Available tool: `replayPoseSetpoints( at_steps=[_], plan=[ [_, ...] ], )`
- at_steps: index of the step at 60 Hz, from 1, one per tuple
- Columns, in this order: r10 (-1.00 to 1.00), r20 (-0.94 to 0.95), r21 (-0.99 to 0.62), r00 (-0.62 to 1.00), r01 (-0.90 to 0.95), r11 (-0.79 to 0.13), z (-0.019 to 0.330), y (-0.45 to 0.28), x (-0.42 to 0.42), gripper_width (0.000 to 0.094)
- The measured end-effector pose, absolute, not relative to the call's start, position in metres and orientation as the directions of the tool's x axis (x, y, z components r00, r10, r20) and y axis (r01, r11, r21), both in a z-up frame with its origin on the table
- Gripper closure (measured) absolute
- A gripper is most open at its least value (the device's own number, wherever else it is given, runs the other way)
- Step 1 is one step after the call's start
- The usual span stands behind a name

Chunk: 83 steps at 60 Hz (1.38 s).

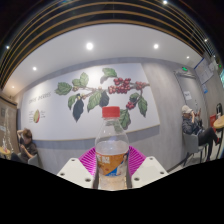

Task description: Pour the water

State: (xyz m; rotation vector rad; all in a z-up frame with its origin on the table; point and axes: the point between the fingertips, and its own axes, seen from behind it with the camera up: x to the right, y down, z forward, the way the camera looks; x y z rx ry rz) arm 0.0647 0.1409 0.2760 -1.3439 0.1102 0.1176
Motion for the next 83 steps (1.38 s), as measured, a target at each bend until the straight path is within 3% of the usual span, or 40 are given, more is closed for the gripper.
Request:
replayPoseSetpoints(
  at_steps=[3, 4, 7, 8, 10, 19, 21, 37, 44, 49, 61, 83],
  plan=[
    [0.044, -0.128, -0.977, 0.991, -0.133, 0.165, 0.239, 0.160, 0.077, 0.0563],
    [0.039, -0.133, -0.982, 0.990, -0.137, 0.133, 0.249, 0.156, 0.060, 0.0563],
    [0.074, -0.096, -0.989, 0.993, -0.104, 0.101, 0.197, 0.170, 0.081, 0.0563],
    [0.063, -0.082, -0.993, 0.995, -0.087, 0.078, 0.206, 0.165, 0.061, 0.0563],
    [0.075, -0.033, -0.997, 0.997, -0.039, 0.072, 0.184, 0.178, 0.073, 0.0563],
    [0.061, 0.086, -0.996, 0.994, 0.087, -0.012, 0.151, 0.184, 0.057, 0.0561],
    [0.052, 0.088, -0.996, 0.995, 0.087, 0.019, 0.158, 0.182, 0.055, 0.0561],
    [0.039, -0.011, -1.000, 0.999, -0.011, -0.001, 0.149, 0.187, 0.071, 0.0528],
    [0.034, -0.005, -0.999, 0.999, -0.004, -0.048, 0.148, 0.188, 0.075, 0.0365],
    [0.020, -0.006, -0.996, 1.000, -0.004, -0.092, 0.143, 0.178, 0.082, 0.0072],
    [0.066, 0.002, -0.995, 0.998, 0.009, -0.104, 0.152, 0.116, 0.063, 0.0083],
    [0.144, -0.101, -0.972, 0.984, -0.066, -0.228, 0.121, -0.064, 0.045, 0.0084]
  ],
)
